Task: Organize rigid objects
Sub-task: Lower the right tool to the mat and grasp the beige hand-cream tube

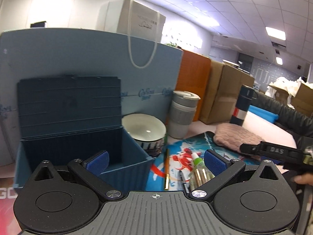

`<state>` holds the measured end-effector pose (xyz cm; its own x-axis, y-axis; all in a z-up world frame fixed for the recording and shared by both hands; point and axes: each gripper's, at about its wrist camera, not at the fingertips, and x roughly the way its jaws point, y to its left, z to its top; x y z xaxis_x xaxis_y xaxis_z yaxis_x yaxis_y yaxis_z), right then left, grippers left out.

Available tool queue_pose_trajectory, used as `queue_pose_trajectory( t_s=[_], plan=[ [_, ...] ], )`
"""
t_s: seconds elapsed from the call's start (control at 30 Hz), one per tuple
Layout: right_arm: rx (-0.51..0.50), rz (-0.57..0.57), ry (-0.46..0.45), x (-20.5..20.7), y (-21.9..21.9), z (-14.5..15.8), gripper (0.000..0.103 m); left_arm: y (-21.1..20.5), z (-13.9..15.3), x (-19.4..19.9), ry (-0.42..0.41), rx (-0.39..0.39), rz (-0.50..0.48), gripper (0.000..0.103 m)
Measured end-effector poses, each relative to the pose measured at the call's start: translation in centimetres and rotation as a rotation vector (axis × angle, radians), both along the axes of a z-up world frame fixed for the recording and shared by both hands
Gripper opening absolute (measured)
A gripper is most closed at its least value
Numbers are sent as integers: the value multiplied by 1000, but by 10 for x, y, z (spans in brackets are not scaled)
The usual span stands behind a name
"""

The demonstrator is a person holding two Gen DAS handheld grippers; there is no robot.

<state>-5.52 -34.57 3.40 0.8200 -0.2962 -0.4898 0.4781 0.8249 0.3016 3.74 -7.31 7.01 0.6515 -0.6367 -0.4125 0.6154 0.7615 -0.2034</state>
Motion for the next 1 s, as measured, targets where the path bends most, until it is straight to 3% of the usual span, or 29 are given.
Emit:
queue_pose_trajectory(
  t_s=[0.3,0.4,0.53,0.57,0.83,0.9,0.93,1.0],
  plan=[
    [176,46,237,49,-21,-34,99,15,-5,12,24,-24,7,103],
    [192,71,241,61,-18,-38,98,23,-6,17,32,-42,26,103],
    [203,17,272,72,-24,-44,93,30,-7,23,47,-58,47,103],
    [203,6,285,73,-26,-45,87,32,-7,24,48,-63,50,103],
    [72,-26,373,87,-21,-48,70,41,-2,25,34,-86,73,103],
    [24,-21,389,92,-15,-49,63,48,0,26,22,-92,91,103],
    [15,-15,393,93,-13,-49,54,52,2,27,15,-97,106,103],
    [16,-8,388,92,-13,-48,50,64,4,31,13,-115,143,103]
  ],
)
